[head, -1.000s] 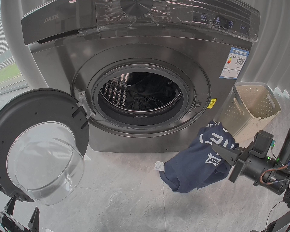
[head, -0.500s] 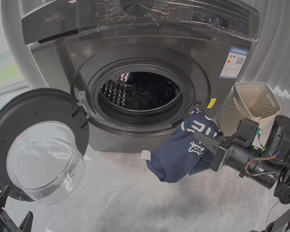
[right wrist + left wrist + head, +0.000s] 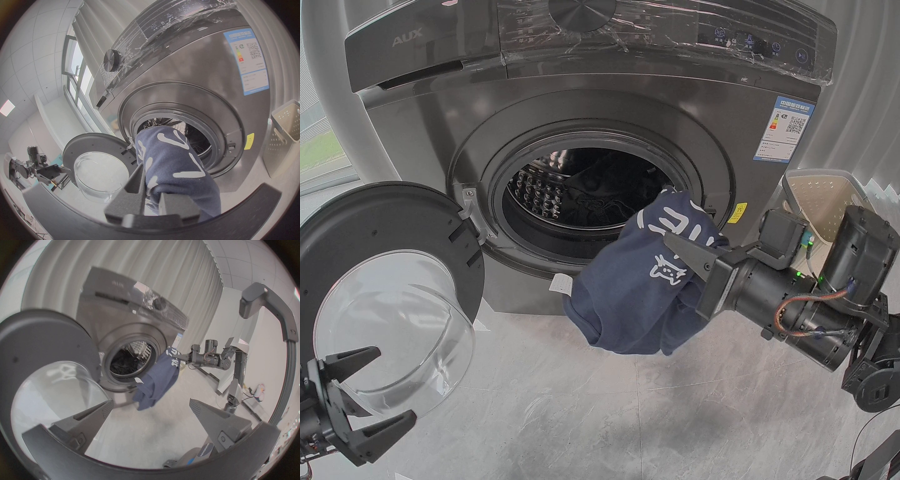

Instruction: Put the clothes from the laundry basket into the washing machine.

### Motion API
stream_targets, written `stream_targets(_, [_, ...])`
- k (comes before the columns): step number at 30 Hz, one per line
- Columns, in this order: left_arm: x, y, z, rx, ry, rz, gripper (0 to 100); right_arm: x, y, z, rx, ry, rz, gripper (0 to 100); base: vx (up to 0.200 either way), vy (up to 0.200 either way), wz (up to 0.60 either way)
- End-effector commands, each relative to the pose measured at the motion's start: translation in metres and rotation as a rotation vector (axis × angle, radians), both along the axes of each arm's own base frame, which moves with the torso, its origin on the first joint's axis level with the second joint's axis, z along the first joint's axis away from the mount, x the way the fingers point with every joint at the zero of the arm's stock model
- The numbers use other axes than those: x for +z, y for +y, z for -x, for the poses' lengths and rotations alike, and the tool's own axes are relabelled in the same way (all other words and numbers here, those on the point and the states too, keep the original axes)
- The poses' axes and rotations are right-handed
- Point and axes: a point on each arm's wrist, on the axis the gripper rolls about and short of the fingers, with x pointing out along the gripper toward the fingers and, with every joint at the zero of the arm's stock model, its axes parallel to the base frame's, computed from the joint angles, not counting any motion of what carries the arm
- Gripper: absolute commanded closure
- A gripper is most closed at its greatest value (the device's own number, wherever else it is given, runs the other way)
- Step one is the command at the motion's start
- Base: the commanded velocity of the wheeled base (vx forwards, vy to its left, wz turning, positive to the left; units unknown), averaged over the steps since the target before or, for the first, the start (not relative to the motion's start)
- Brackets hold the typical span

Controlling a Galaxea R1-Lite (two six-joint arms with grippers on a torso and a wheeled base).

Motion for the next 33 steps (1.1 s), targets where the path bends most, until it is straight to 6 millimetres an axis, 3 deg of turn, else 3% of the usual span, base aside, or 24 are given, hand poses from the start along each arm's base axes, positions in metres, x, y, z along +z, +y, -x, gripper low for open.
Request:
stream_targets(1, [-0.017,-0.032,-0.066,-0.210,0.242,-0.050,0,-0.004,0.030,-0.014,0.035,-0.009,-0.024,100,0.000,0.000,0.00])
stream_targets(10, [-0.026,-0.069,-0.095,-0.361,0.275,-0.056,0,-0.002,0.029,-0.013,0.035,-0.014,-0.030,100,0.000,0.000,0.00])
stream_targets(18, [-0.045,-0.082,-0.118,-0.365,0.342,-0.077,0,0.010,0.022,-0.006,0.039,-0.052,-0.067,100,0.000,0.000,0.00])
stream_targets(23, [-0.053,-0.090,-0.136,-0.355,0.340,-0.073,0,0.008,0.019,-0.002,0.055,-0.042,-0.064,100,0.000,0.000,0.00])
stream_targets(27, [-0.067,-0.099,-0.161,-0.292,0.343,-0.076,0,0.009,0.018,-0.001,0.083,-0.023,-0.092,100,0.000,0.000,0.00])
stream_targets(33, [-0.082,-0.107,-0.178,-0.279,0.337,-0.062,0,0.009,0.020,0.002,0.095,-0.022,-0.093,100,0.000,0.000,0.00])
